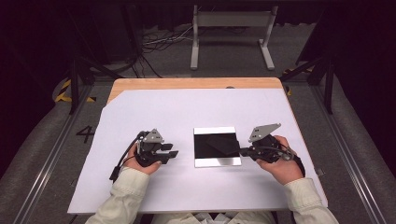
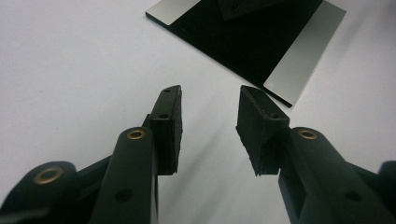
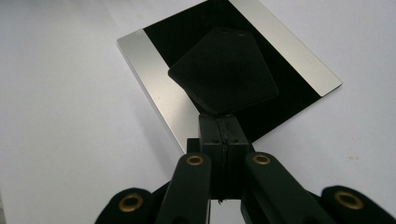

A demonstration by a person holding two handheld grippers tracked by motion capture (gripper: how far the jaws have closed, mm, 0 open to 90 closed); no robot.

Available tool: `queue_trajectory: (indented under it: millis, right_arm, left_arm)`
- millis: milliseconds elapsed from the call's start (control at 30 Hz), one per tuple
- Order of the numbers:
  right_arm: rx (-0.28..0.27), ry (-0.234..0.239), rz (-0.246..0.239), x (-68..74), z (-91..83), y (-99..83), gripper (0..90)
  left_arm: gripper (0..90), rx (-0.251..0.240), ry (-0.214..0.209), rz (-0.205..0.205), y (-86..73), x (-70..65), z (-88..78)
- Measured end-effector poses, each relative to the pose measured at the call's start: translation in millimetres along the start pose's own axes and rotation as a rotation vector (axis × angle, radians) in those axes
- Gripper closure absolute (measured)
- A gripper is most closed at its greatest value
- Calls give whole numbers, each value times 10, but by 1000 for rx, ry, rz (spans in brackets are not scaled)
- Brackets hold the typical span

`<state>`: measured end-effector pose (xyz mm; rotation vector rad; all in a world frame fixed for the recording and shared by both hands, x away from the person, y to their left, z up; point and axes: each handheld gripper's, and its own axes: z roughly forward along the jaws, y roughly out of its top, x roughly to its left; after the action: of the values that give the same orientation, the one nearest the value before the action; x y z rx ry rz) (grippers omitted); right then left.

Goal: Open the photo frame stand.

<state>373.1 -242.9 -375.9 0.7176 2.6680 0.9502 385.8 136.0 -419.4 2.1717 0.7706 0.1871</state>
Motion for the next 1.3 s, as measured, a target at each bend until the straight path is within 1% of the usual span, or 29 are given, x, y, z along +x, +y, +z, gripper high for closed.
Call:
queue_trajectory:
  millis: [100,333,467,600,633,733,933,1133,1300]
  right_arm:
    - [-24,-3,2,-2,5,-2,900]
    - [-58,-12,11,6,18,3,900]
    - [-79,-27,7,21,24,14,900]
    - [-109,-39,15,34,29,18,900]
    - [-112,-40,18,35,32,18,900]
    - [-123,-43,22,35,36,16,900]
    - [-122,-40,28,32,37,14,900]
    - [-100,-24,31,5,22,-2,900]
    - [-98,-31,67,-47,-52,-32,900]
  left_arm:
    - [603,0,1,0,-1,-1,4]
    - [600,5,-5,3,-3,-7,17]
    - [601,5,-6,7,-2,-10,24]
    - [601,11,-9,5,-2,-14,25]
    - [603,11,-10,11,-1,-12,26]
    - [604,12,-12,12,-2,-21,30]
    - [604,10,-11,12,-2,-21,29]
    - [602,11,-12,12,-3,-24,30]
    - [601,10,-9,12,-2,-26,28]
